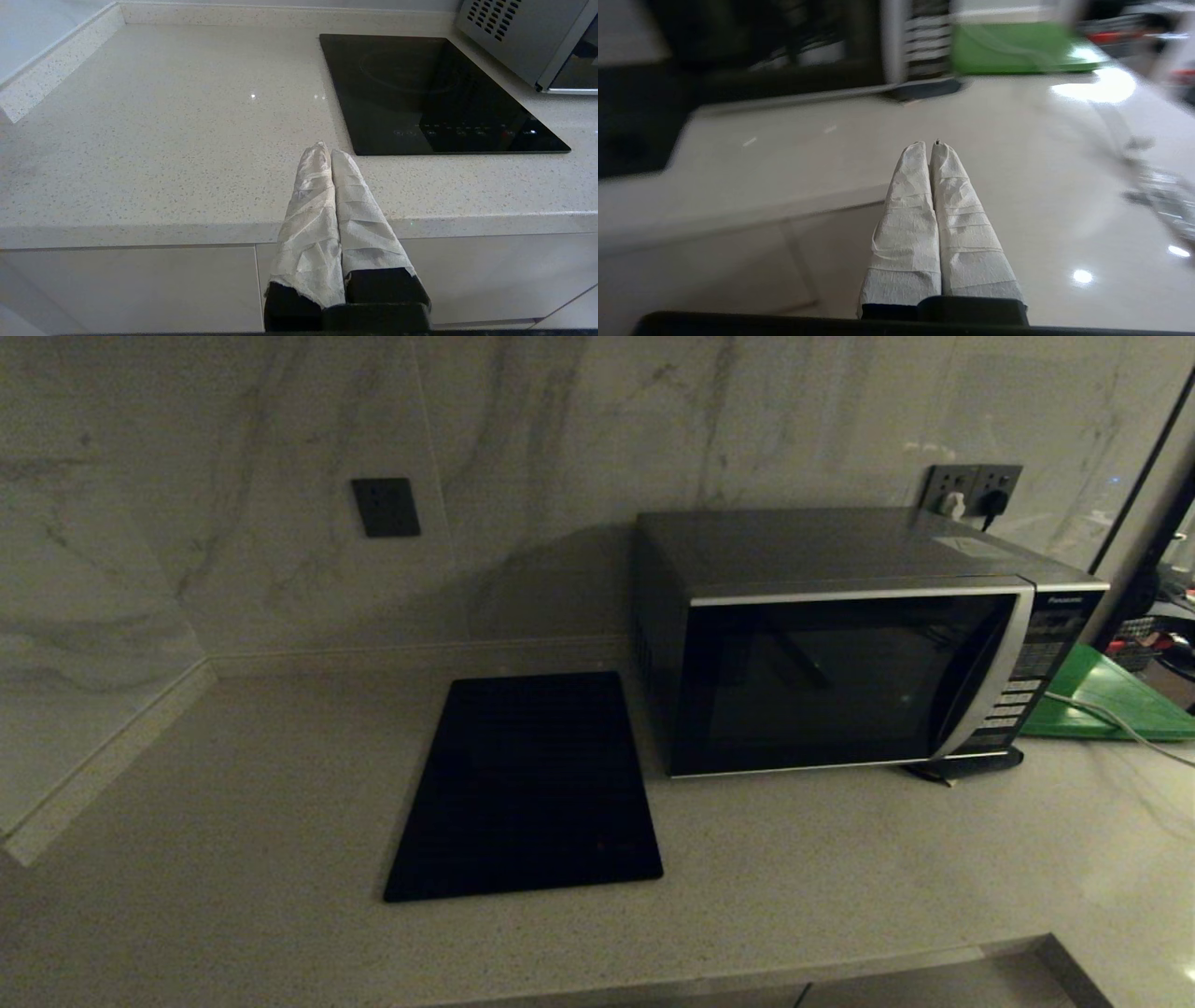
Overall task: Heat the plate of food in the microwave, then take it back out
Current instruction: Open the microwave oven
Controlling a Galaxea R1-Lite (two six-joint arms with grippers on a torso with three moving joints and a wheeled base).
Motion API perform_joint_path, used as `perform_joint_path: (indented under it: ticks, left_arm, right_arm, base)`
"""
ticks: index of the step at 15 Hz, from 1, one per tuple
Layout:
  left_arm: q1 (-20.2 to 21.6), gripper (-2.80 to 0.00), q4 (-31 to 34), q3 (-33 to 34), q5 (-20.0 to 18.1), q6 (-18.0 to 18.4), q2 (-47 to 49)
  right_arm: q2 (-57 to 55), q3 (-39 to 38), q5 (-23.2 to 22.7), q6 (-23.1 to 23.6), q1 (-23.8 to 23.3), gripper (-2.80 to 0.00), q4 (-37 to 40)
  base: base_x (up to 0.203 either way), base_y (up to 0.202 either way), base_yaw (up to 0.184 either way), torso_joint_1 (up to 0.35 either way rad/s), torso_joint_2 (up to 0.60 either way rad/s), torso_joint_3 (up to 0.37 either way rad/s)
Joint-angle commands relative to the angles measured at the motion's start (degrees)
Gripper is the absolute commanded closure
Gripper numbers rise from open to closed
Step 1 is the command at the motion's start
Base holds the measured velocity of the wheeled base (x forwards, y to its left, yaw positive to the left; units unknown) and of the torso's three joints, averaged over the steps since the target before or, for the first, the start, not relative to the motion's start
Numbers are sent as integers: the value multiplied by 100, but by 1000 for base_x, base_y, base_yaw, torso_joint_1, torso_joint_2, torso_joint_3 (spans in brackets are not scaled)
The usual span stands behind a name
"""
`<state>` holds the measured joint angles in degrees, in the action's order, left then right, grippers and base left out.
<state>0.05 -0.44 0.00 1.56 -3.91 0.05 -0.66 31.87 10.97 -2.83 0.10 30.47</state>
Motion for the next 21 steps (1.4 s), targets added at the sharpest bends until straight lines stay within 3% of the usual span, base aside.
perform_joint_path:
  ticks: [1, 3, 7, 10, 13, 21]
  left_arm:
    - [2, 0, -6, 0, 2, -4, 4]
    - [4, 0, -8, 0, 2, -4, 4]
    - [4, 0, -5, 0, 2, -4, 4]
    - [-3, 0, -4, 0, 2, -4, 4]
    - [-4, 0, 0, 0, 2, -4, 4]
    - [2, 0, -7, 0, 2, -4, 4]
  right_arm:
    - [66, -585, -364, -15, -1, 0, -168]
    - [66, -1407, -586, -8, -1, 0, -709]
    - [64, -3056, -864, 103, -1, 0, -2775]
    - [60, -3166, -957, 93, -1, 0, -2973]
    - [65, -3196, -889, -540, 1, 0, -3046]
    - [66, -3196, -878, -534, 6, 0, -3047]
  base:
    - [0, 0, 0, 0, 0, 0]
    - [0, 0, 0, 0, 0, 0]
    - [0, 0, 0, 0, 0, 0]
    - [0, 0, 0, 0, 0, 0]
    - [0, 0, 0, 0, 0, 0]
    - [0, 0, 0, 0, 0, 0]
